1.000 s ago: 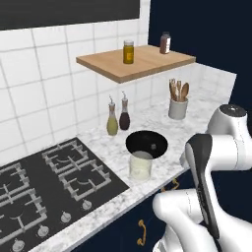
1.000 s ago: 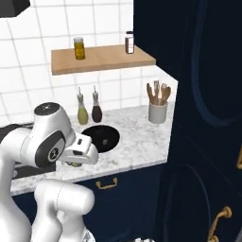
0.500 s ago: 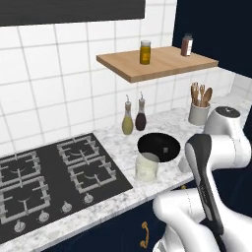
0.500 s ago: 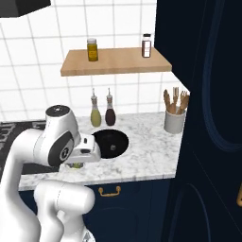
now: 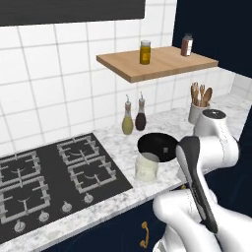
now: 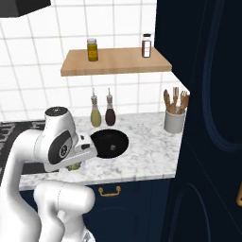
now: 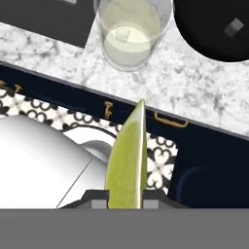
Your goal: Grab a lemon wedge from the fridge and one ice cube from the ice bowl, and put them in the glass of lemonade.
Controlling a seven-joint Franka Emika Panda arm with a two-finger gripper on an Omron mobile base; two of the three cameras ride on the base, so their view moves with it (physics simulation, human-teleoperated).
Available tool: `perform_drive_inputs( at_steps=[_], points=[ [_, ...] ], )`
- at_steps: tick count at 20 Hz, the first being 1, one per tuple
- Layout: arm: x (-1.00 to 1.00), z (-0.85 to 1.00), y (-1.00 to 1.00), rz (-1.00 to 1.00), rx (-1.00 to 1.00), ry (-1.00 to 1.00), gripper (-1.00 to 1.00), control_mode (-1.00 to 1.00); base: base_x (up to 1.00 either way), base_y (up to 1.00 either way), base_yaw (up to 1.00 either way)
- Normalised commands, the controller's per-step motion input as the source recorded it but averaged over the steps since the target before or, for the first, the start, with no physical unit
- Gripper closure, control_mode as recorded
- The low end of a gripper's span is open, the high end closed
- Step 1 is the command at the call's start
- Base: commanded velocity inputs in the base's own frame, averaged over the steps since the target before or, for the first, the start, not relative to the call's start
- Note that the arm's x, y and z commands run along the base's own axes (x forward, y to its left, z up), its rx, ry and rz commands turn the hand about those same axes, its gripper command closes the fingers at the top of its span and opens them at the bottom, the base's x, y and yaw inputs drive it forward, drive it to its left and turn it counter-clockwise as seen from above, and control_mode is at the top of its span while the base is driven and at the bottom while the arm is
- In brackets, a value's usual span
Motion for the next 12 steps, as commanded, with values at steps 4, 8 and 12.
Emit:
perform_drive_inputs(
  at_steps=[4,8,12],
  points=[
    [0.0,0.0,0.18,0.15,-0.17,-0.17,1.0,-1.0,0.0,0.0,0.0],
    [0.11,0.09,0.27,0.11,-0.16,-0.02,1.0,-1.0,0.0,0.0,0.0],
    [0.08,0.1,0.36,0.08,-0.28,0.13,1.0,-1.0,0.0,0.0,0.0]
  ],
)
